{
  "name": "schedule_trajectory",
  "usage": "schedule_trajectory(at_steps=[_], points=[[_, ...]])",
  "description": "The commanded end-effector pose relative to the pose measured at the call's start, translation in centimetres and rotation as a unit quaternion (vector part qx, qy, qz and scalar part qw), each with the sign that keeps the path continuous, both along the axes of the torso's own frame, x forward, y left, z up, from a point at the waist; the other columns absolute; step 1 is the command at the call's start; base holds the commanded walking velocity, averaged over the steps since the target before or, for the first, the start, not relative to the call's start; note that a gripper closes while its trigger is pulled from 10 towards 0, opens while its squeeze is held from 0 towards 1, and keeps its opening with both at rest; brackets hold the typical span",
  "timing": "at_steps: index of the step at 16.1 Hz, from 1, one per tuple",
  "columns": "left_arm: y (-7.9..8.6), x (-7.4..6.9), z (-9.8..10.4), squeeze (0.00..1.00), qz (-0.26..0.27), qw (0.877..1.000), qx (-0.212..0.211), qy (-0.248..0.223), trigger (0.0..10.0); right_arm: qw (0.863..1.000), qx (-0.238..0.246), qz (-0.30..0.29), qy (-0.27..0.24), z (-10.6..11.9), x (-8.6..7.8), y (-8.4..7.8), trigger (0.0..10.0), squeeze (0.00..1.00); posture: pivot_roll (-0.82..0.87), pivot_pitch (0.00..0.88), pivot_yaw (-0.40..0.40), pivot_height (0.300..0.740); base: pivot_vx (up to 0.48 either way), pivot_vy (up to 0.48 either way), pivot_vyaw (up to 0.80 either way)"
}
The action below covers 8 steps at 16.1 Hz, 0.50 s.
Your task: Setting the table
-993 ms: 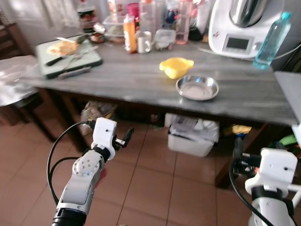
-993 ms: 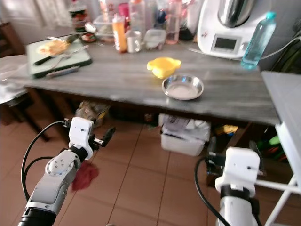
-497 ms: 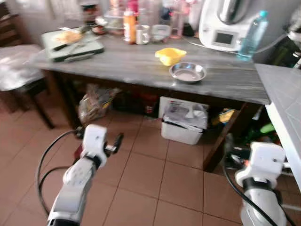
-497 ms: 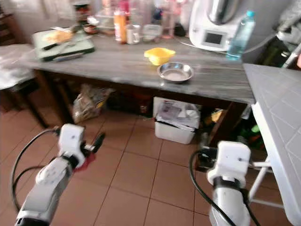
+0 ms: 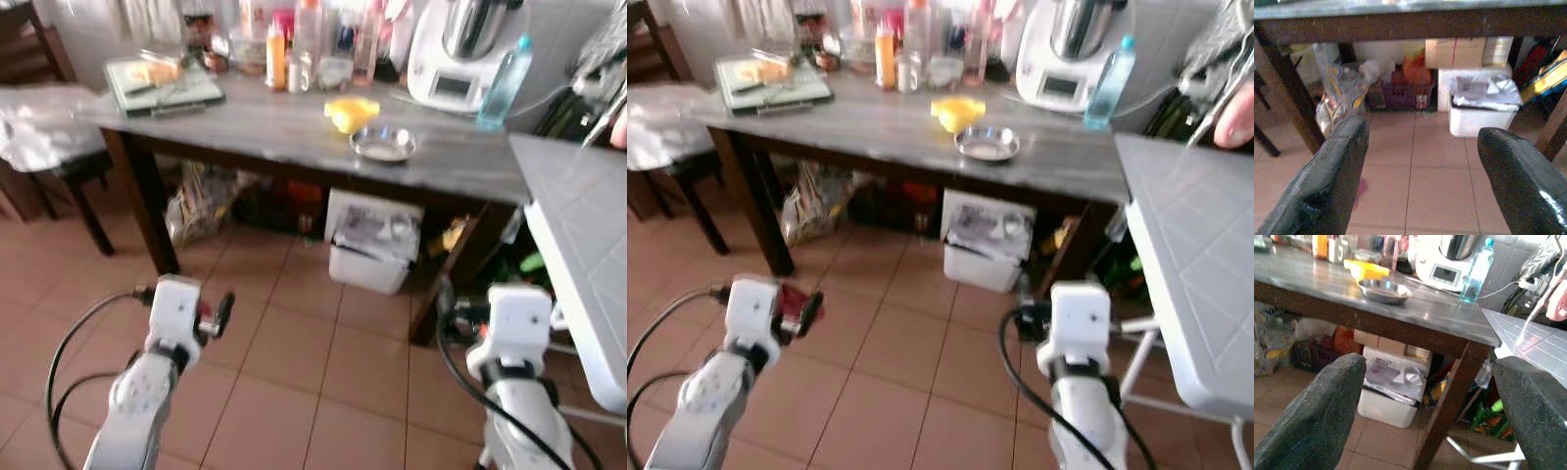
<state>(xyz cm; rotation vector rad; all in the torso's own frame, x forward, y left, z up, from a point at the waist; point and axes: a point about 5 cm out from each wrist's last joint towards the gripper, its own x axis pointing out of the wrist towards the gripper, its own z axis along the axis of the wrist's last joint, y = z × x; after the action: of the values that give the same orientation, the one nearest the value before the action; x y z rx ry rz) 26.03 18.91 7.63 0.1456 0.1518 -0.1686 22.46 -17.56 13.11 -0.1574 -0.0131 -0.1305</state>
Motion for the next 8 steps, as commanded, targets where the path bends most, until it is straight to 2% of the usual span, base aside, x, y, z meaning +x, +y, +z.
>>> schedule_trajectory(at_steps=[1, 3, 6, 8], points=[[0.8, -0.5, 0.4, 0.00, 0.012, 1.000, 0.018, -0.011, 10.0, 1.000, 0.002, -0.011, 0.002, -0.3, 0.3, -0.5, 10.0, 0.00, 0.17, 0.065, -0.074, 0.740, 0.000, 0.000, 0.00], [1.6, -1.2, 0.1, 0.00, 0.028, 0.999, 0.028, -0.011, 10.0, 1.000, 0.002, -0.007, -0.002, -0.2, 0.8, -0.3, 10.0, 0.00, 0.21, 0.060, -0.087, 0.740, 0.000, 0.000, 0.00], [1.6, -2.0, 0.1, 0.00, 0.030, 0.999, 0.031, -0.016, 10.0, 1.000, 0.006, 0.020, -0.011, 0.1, 1.5, 0.8, 10.0, 0.00, 0.25, 0.053, -0.101, 0.740, 0.000, 0.000, 0.00], [2.5, -2.7, -0.2, 0.00, 0.045, 0.998, 0.039, -0.013, 10.0, 1.000, 0.004, 0.010, -0.003, -0.7, 1.2, 0.1, 10.0, 0.00, 0.26, 0.051, -0.122, 0.740, 0.000, 0.000, 0.00]])
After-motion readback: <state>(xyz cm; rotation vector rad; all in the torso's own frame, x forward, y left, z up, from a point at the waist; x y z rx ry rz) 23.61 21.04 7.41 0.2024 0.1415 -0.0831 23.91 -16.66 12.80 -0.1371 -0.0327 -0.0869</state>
